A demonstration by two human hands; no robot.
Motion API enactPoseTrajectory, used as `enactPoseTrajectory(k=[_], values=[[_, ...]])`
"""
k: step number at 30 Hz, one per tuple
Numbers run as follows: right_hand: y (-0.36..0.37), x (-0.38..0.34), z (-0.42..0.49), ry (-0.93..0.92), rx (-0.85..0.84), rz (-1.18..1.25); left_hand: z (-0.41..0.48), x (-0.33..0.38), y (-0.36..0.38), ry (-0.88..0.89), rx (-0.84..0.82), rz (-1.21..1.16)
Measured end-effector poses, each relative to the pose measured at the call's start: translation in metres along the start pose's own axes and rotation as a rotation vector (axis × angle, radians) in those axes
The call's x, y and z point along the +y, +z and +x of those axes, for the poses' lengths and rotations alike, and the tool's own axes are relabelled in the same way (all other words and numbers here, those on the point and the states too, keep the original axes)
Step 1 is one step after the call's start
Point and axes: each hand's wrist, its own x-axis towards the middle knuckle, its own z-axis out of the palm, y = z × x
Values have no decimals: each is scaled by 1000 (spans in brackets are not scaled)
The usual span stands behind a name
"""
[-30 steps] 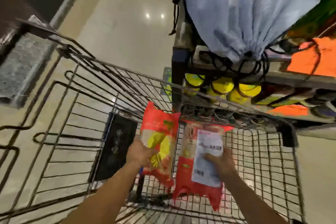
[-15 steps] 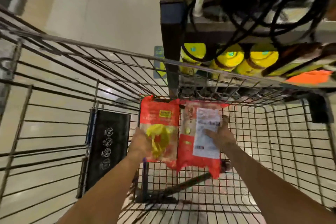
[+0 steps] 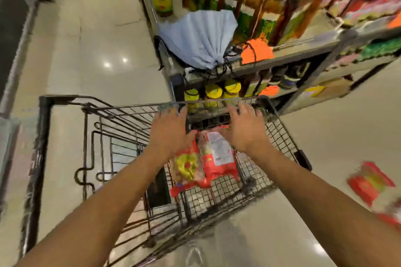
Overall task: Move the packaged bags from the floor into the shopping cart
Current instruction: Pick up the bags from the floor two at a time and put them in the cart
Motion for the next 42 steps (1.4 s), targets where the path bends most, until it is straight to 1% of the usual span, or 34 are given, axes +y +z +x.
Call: enactPoseTrajectory(k=[4,6,8,11,14,18,21,26,29,32,37,40,42], values=[[-73,5,-80,89,187,-10,-41,37,-79,159,186,69],[-97,18,-122,153,246,-31,-59,62,-105,231,233,58],[-112,38,-165,246,282,-41,-75,93,-121,323,280,76],[-126,76,-231,395,272,-79,-97,152,-135,475,347,70],[-125,123,-299,557,304,-85,-115,222,-141,623,372,50],[-111,190,-397,793,291,-51,-146,326,-138,818,340,78],[-94,236,-467,961,329,-8,-175,407,-131,956,318,110],[-64,315,-552,1124,335,48,-221,531,-119,1137,316,137],[-54,368,-584,1181,356,82,-237,600,-115,1176,324,153],[-45,422,-603,1183,382,102,-240,661,-105,1181,310,140],[-33,495,-611,1173,317,149,-227,737,-86,1191,267,170],[-23,537,-598,1153,265,156,-204,778,-71,1190,235,180],[-16,569,-585,1147,219,172,-183,806,-58,1184,181,188]])
